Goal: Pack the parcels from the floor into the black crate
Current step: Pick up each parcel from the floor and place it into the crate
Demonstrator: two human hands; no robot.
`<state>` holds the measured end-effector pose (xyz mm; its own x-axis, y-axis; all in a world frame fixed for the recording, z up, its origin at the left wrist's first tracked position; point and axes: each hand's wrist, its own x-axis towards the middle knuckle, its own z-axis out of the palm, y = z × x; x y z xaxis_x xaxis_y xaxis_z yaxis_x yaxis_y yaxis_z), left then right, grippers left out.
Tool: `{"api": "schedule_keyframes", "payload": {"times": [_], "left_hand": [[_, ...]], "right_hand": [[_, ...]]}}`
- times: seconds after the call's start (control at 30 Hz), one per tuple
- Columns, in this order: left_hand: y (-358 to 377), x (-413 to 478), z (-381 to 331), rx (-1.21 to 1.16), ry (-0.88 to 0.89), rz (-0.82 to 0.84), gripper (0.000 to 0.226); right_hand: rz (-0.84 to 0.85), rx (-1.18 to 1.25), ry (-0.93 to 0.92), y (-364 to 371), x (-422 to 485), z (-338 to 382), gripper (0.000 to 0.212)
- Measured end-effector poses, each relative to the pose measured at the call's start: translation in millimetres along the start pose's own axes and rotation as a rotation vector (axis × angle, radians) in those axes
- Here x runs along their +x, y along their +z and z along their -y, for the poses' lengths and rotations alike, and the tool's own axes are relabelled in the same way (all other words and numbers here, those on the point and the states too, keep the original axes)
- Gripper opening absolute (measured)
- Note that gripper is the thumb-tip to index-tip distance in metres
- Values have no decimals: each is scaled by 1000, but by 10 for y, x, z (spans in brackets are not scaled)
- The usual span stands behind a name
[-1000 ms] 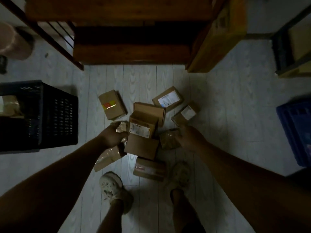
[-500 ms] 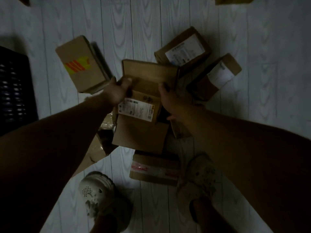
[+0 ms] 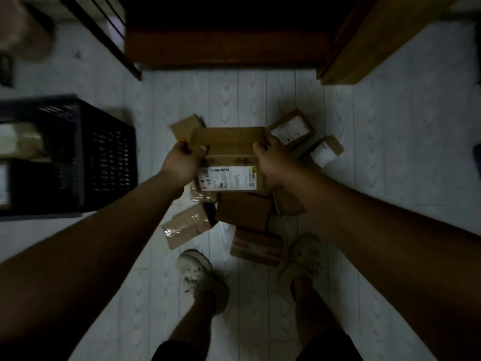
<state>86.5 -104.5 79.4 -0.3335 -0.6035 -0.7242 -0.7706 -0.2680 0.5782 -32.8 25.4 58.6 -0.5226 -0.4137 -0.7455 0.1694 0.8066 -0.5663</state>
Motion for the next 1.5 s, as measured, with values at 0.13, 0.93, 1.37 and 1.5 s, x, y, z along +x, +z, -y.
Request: {"api": "schedule_keyframes", "payload": {"times": [0.13, 0.93, 1.37, 1.5], "left_hand": [[-684, -961, -567, -45, 144, -65, 49], [-2403, -4916, -1580, -273, 706, -198, 35], [-3904, -5098, -925, -329, 773, -23, 49], [-4728, -4927, -524, -376, 685, -98, 46]], "right_hand": [[-74, 3, -99, -200, -1108, 785, 48], [-534, 14, -800, -1107, -5174, 2282, 32], [-423, 137, -899, 80, -5715, 2963, 39], [-165, 160, -965, 925, -5716, 3278, 66]]}}
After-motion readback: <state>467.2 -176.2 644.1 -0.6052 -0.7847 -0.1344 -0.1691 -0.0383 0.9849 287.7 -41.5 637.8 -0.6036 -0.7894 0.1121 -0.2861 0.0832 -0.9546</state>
